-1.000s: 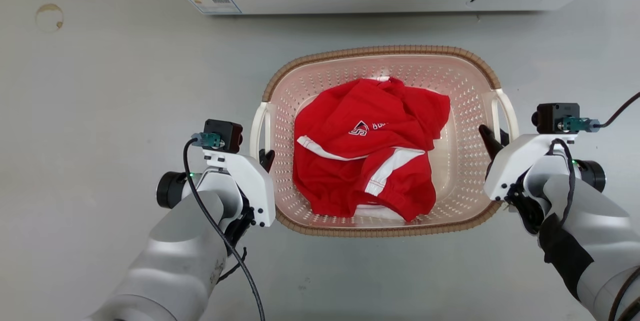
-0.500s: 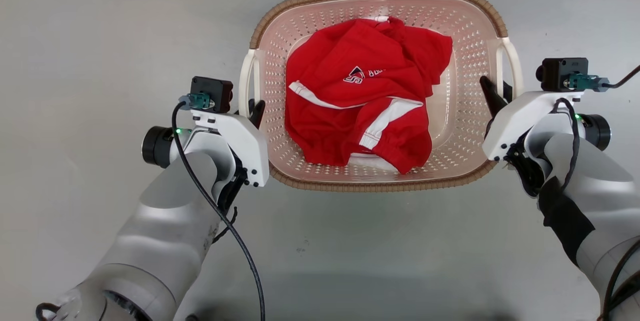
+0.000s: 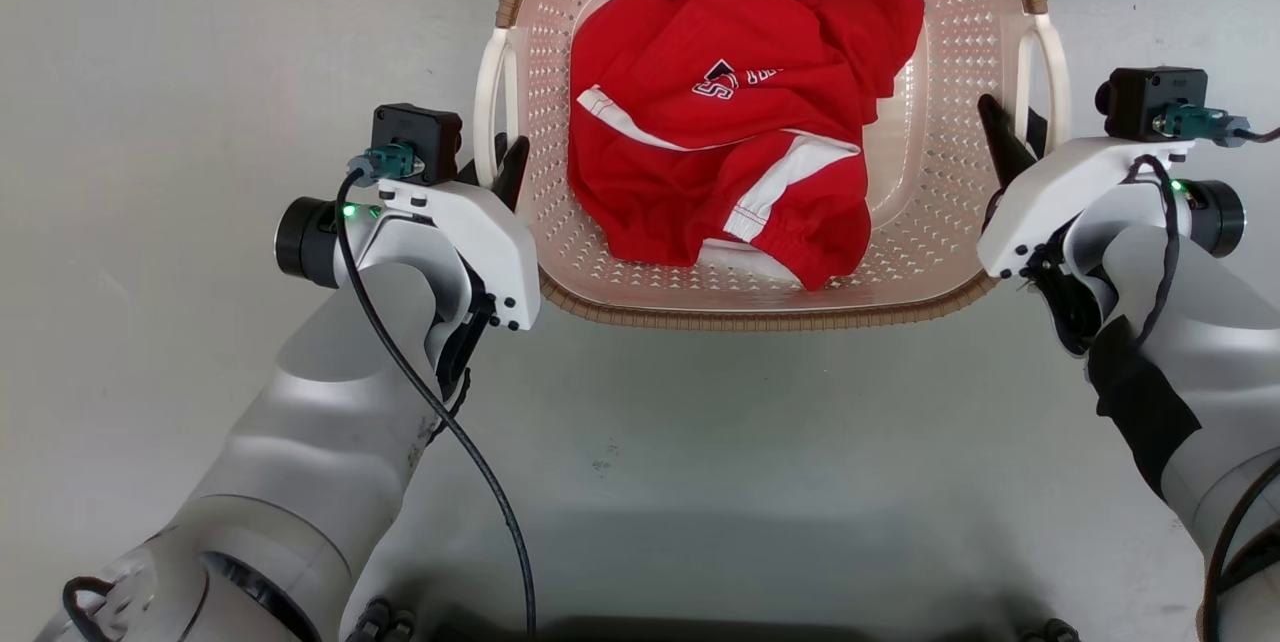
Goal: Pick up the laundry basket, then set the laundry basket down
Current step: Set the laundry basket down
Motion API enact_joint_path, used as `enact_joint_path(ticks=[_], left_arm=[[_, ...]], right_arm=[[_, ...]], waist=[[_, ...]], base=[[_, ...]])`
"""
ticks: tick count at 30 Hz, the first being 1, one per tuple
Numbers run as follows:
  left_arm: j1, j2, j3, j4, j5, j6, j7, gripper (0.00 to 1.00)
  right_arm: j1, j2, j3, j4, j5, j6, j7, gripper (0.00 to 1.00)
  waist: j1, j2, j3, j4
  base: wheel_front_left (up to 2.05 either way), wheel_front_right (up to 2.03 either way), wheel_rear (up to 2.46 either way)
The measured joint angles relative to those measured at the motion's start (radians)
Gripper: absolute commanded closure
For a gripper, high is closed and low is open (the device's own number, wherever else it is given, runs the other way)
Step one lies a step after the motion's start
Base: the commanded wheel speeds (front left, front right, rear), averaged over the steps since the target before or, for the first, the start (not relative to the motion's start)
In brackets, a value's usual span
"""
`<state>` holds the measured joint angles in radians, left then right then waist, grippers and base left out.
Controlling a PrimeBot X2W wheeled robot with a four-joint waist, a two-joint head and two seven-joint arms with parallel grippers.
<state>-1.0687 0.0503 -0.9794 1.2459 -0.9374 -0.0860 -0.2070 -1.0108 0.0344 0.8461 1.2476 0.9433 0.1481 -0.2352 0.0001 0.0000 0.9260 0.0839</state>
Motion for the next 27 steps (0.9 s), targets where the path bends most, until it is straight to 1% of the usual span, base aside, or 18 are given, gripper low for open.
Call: enact_joint_path(ticks=[8, 13, 14, 15, 16, 17, 21, 24, 27], left_arm=[[-0.004, -0.007, 0.001, 0.000, 0.004, 0.005, -0.018, 1.00], [-0.008, -0.010, 0.004, 0.002, 0.003, 0.005, -0.027, 1.00], [-0.011, -0.010, 0.004, 0.002, 0.003, 0.005, -0.031, 0.55], [-0.014, -0.010, 0.005, 0.004, 0.003, 0.003, -0.032, 0.00], [-0.018, -0.010, 0.004, 0.005, 0.004, 0.002, -0.037, 0.00], [-0.021, -0.007, 0.004, 0.007, 0.005, 0.001, -0.041, 0.00], [-0.024, 0.007, 0.005, 0.016, 0.014, 0.000, -0.041, 0.00], [-0.024, 0.013, 0.019, 0.006, 0.022, -0.005, -0.041, 0.00], [-0.024, 0.032, 0.043, -0.020, 0.042, -0.005, -0.041, 0.00]], right_arm=[[-0.015, -0.001, -0.080, 0.003, -0.077, 0.000, -0.008, 1.00], [-0.027, -0.002, -0.103, -0.004, -0.100, 0.000, -0.013, 1.00], [-0.027, -0.003, -0.109, -0.007, -0.102, 0.000, -0.013, 1.00], [-0.026, -0.005, -0.115, -0.012, -0.102, 0.000, -0.013, 0.74], [-0.026, -0.011, -0.119, -0.019, -0.102, 0.000, -0.013, 0.74], [-0.025, -0.019, -0.120, -0.027, -0.102, 0.000, -0.013, 0.00], [-0.009, -0.051, -0.114, -0.055, -0.102, -0.004, -0.013, 0.00], [0.006, -0.058, -0.097, -0.083, -0.096, -0.005, -0.013, 0.00], [0.020, -0.063, -0.076, -0.124, -0.076, -0.008, -0.013, 0.00]], waist=[[0.0000, 0.0000, 0.008, 0.009], [0.0000, 0.0000, 0.012, 0.011], [0.0000, 0.0000, 0.014, 0.011], [0.0000, 0.0000, 0.015, 0.012], [0.0000, 0.0000, 0.017, 0.013], [0.0000, 0.0000, 0.018, 0.014], [0.0000, 0.0000, 0.019, 0.017], [0.0000, 0.0000, 0.019, 0.018], [0.0000, 0.0000, 0.019, 0.018]], base=[[0.00, 0.00, 0.00], [0.00, 0.00, 0.00], [0.00, 0.00, 0.00], [0.00, 0.00, 0.00], [0.00, 0.00, 0.00], [0.00, 0.00, 0.00], [0.00, 0.00, 0.00], [0.00, 0.00, 0.00], [0.00, 0.00, 0.00]])
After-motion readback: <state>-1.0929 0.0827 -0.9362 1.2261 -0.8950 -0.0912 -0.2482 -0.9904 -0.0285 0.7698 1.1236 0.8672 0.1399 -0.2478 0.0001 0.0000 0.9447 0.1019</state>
